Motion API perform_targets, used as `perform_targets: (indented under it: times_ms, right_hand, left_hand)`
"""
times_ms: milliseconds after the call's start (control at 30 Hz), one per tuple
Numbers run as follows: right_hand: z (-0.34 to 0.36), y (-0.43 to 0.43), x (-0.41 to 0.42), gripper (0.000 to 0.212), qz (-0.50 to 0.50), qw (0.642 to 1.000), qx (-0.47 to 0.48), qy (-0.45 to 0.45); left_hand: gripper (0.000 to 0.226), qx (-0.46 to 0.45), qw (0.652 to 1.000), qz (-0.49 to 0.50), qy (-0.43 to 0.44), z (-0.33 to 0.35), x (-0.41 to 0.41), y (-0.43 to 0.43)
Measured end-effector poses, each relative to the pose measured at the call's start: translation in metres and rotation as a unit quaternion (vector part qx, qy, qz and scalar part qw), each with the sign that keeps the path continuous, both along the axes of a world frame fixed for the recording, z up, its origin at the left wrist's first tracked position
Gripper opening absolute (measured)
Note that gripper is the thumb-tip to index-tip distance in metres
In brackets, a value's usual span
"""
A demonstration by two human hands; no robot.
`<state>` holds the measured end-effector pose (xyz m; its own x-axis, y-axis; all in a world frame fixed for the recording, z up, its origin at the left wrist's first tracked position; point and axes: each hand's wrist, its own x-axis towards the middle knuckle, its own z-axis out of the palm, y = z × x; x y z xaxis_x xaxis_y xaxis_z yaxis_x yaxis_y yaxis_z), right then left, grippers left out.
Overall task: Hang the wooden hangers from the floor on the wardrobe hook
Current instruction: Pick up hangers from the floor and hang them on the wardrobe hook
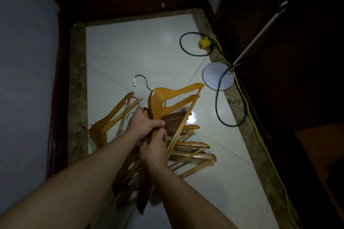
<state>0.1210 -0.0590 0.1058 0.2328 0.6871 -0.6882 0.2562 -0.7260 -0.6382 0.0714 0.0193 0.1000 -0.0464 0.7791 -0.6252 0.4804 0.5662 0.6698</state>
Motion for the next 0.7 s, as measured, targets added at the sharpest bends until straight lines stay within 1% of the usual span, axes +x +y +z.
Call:
perform_targets:
  times_ms: [100,167,233,267,333,400,500,600,633,700]
  right_hand:
    - [0.057,-0.013,0.002,0.067,0.016,0.999,-0.022,0.019]
    - [0.098,-0.018,0.004,0.066,0.038,0.999,-0.029,0.009]
    - [0.140,-0.022,0.008,0.066,0.061,0.998,-0.018,-0.003]
    - [0.163,-0.023,0.010,0.066,0.070,0.997,-0.013,-0.001]
    - [0.208,-0.022,0.015,0.065,0.087,0.996,-0.003,0.003]
    - [0.254,-0.023,0.018,0.064,0.106,0.994,0.008,0.003]
    - [0.327,-0.023,0.028,0.075,0.121,0.992,0.023,0.012]
    - [0.404,-0.020,0.045,0.081,0.120,0.992,0.029,0.042]
    - [0.428,-0.018,0.052,0.081,0.128,0.990,0.038,0.039]
    - [0.474,-0.017,0.065,0.073,0.172,0.982,0.080,0.000]
  left_hand:
    - [0.062,-0.010,1.000,-0.013,0.012,0.052,0.004,-0.013]
    - [0.051,-0.015,1.000,0.003,0.018,0.090,0.006,-0.018]
    - [0.027,-0.014,0.999,0.021,0.029,0.132,0.006,-0.020]
    - [0.021,-0.012,0.999,0.025,0.032,0.157,0.007,-0.021]
    - [0.023,-0.006,0.999,0.030,0.037,0.206,0.008,-0.021]
    - [0.019,0.003,0.999,0.025,0.036,0.256,0.010,-0.022]
    - [0.022,0.019,0.999,0.005,0.045,0.335,0.014,-0.022]
    - [0.017,0.028,0.998,-0.027,0.048,0.414,0.023,-0.023]
    - [0.021,0.031,0.998,-0.038,0.049,0.439,0.026,-0.023]
    - [0.030,0.051,0.995,-0.067,0.053,0.489,0.034,-0.024]
